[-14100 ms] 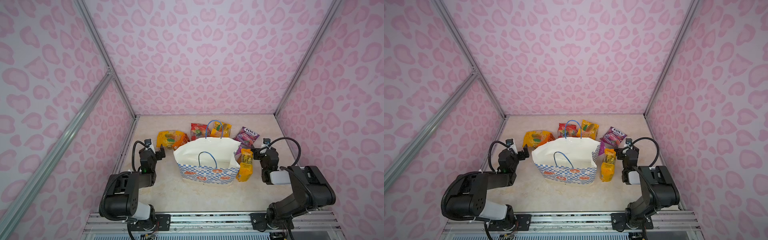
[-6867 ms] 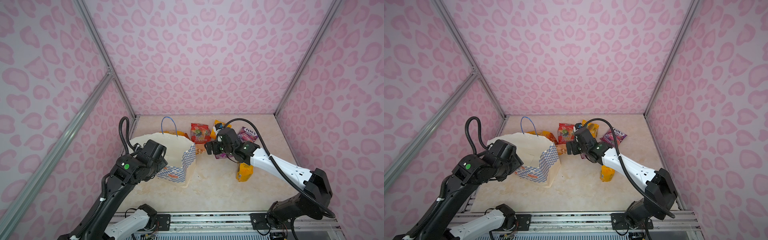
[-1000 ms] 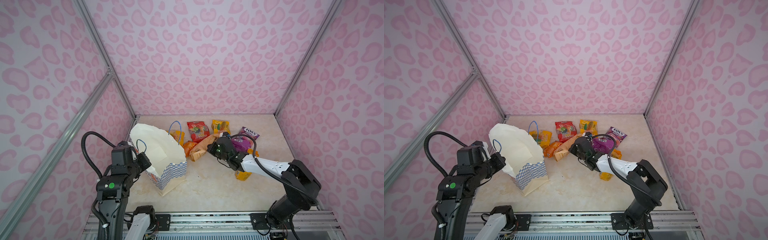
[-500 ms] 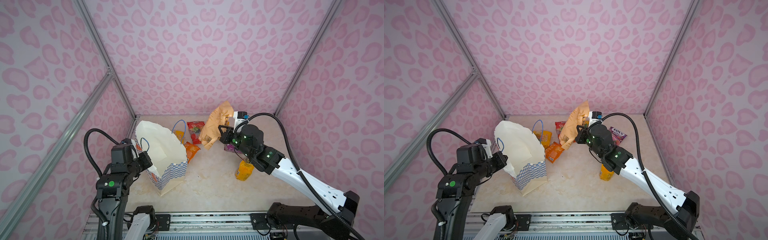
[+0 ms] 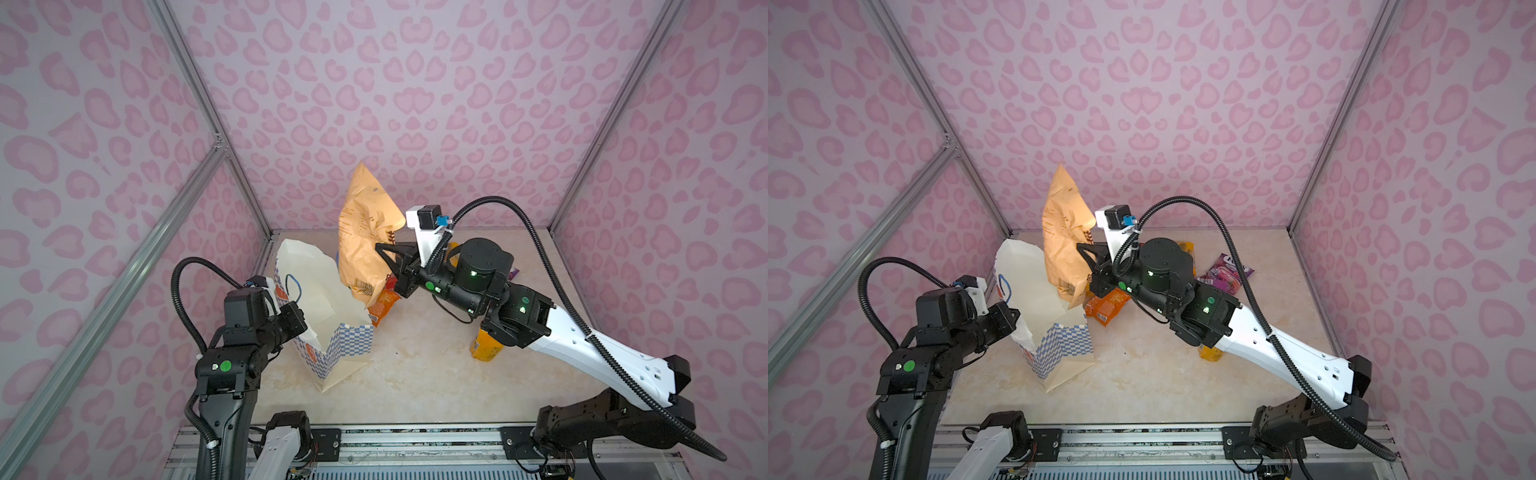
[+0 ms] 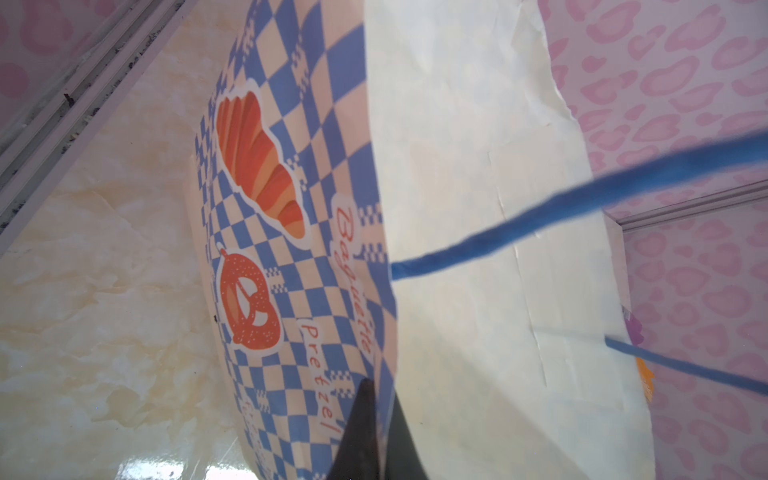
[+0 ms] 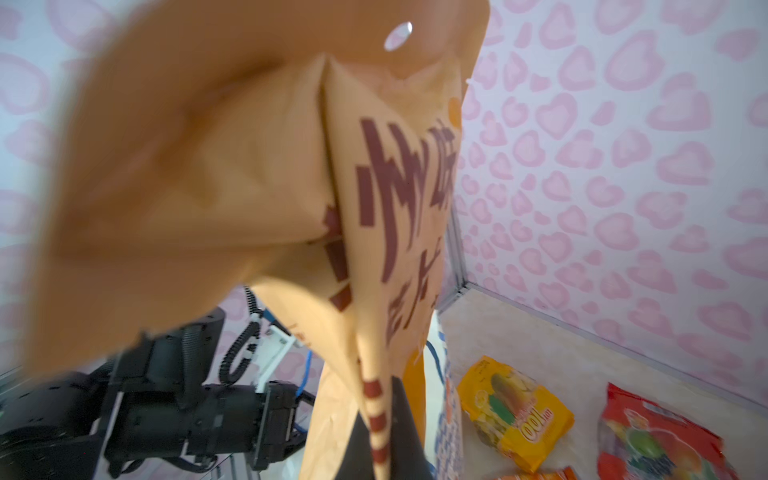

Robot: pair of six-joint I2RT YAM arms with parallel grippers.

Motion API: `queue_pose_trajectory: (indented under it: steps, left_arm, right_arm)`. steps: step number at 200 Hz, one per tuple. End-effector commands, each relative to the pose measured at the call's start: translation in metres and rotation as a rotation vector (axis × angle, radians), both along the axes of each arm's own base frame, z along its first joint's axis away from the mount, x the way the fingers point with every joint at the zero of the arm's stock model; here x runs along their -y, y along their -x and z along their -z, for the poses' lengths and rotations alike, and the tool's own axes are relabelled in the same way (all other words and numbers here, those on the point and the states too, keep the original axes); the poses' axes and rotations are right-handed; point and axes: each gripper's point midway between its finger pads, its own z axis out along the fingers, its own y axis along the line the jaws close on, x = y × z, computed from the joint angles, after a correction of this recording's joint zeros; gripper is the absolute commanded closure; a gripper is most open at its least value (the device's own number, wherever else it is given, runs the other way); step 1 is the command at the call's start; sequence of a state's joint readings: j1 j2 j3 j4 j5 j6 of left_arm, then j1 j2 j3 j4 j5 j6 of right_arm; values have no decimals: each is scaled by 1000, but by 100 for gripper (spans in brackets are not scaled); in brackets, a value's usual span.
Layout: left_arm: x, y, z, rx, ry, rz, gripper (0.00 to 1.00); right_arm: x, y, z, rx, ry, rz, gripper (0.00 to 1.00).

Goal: Place the snacks into the paper bag
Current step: 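Carry the tan pouch over the bag opening and lower it in with the right gripper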

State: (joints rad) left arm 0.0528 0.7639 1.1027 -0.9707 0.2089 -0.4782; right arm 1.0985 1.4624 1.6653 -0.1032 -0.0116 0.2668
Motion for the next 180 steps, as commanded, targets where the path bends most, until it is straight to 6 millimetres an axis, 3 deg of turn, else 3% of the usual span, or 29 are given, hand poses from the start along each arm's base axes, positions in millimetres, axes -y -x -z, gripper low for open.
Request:
queue_pose_trajectory:
  steps: [1,50,107,131,157,180]
  left_arm:
    - [1,-5,-8,48,-5,11,97]
    - [0,-6,-6,49,-7,4,97]
    - [-1,-7,1,35,-8,0,97]
    - [-2,-7,3,32,-13,-4,97]
    - [-1,-6,0,41,-5,-7,97]
    - [-4,-5,-3,51,-11,-19,97]
  right_arm:
    - [-26,9,8,29,64,-67,100]
    - [-47,21,18,17,113,-112,100]
    - [-19,47,-40,126,-7,-81,100]
    - [-14,51,-51,140,-39,-84,100]
    - [-33,47,-41,119,-15,-104,100]
    - [-57,34,-15,63,42,-120,100]
